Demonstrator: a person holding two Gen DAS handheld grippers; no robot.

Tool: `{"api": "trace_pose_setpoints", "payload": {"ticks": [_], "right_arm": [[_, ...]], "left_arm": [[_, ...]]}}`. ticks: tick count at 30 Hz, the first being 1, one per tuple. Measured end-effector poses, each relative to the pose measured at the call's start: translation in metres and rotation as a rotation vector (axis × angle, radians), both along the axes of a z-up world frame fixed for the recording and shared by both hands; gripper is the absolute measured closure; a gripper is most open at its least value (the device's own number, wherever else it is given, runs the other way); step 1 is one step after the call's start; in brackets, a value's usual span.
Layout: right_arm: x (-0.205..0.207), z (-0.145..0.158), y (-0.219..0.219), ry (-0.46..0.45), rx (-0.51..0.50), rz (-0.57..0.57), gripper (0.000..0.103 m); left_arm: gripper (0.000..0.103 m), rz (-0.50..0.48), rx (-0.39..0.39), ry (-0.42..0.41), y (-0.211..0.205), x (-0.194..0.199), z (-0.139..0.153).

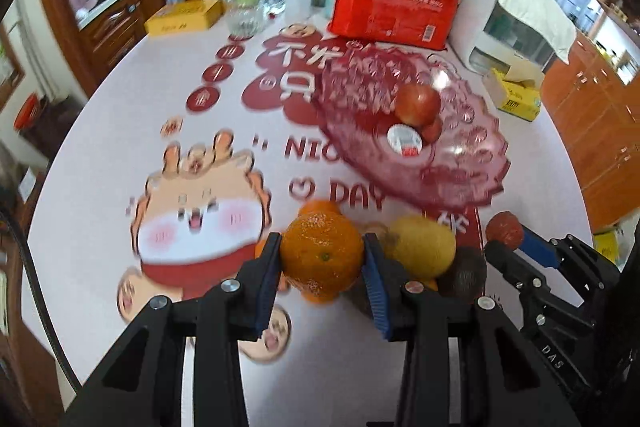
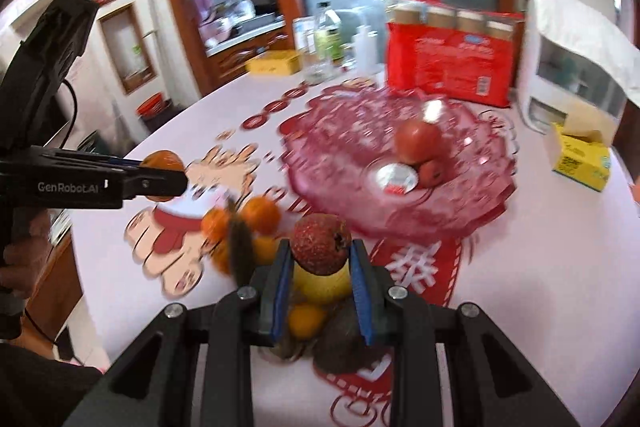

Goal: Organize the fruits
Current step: 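Carry the mandarin and small red fruit into the pink bowl and release both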

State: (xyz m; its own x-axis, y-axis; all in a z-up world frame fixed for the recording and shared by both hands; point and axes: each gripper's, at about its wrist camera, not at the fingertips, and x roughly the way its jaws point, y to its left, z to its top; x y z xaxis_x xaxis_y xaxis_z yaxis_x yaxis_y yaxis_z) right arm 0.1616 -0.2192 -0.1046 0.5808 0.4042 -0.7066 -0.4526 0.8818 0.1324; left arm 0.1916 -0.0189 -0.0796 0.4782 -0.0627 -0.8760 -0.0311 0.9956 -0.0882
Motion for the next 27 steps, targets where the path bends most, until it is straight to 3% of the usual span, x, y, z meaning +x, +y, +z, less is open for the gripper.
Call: {"api": "trace_pose_setpoints", "payload": {"ticks": [12, 18, 27], "right_arm": [[0.047, 0.003, -0.012, -0.001, -0.015, -0.226, 0.075], [0.058, -0.007, -0.019, 0.043, -0.017, -0.305, 0.075], [0.067, -0.021, -0.021, 0.119, -0.016, -0.347, 0.075]], "left_arm": [[0.065, -0.206, 0.006, -0.069, -0.009, 0.084, 0.015], [0.065, -0.268, -0.025, -0.044, -0.019, 0.113, -0.002], [0.064, -0.317, -0.094, 0.014, -0.032, 0.126, -0.032]]}}
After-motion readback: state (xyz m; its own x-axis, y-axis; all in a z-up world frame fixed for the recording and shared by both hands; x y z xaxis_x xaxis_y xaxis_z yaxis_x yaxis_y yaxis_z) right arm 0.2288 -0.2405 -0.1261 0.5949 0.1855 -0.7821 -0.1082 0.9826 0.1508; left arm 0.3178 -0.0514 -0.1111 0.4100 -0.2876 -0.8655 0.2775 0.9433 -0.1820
